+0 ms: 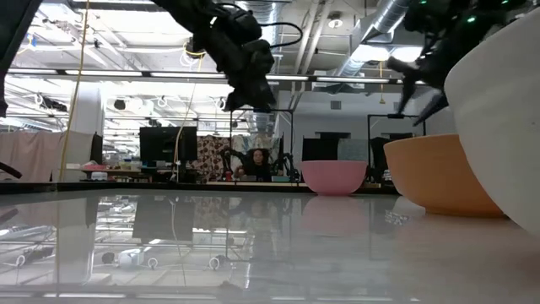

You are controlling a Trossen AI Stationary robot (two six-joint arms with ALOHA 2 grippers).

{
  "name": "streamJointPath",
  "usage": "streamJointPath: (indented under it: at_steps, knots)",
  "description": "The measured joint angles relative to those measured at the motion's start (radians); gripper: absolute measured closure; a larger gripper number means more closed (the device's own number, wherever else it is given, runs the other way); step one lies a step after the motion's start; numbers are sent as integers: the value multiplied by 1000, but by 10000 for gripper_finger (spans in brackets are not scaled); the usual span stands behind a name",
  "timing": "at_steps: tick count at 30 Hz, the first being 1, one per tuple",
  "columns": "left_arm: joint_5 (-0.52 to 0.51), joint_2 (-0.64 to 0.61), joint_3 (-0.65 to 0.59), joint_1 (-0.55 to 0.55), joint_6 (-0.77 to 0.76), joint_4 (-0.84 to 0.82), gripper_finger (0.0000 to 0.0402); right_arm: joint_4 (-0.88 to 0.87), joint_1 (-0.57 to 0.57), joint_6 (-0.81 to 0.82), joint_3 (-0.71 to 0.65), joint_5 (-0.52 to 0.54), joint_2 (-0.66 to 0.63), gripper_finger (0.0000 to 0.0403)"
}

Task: Nest bowls inside each other
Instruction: Stack the pink bowl on top of the orange bowl

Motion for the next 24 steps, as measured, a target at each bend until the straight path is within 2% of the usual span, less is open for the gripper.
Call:
streamJointPath:
  at_steps: [3, 10, 24]
  knots:
    - [59, -3, 0, 5, -12, -23, 286, 99, 41, 59, 1, 3, 90, 205]
    - [62, -90, 0, 5, -6, -103, 286, 285, 52, 148, 1, 4, 276, 205]
    - [50, -263, 0, -15, -12, -127, 286, 399, 28, 256, 2, -3, 452, 205]
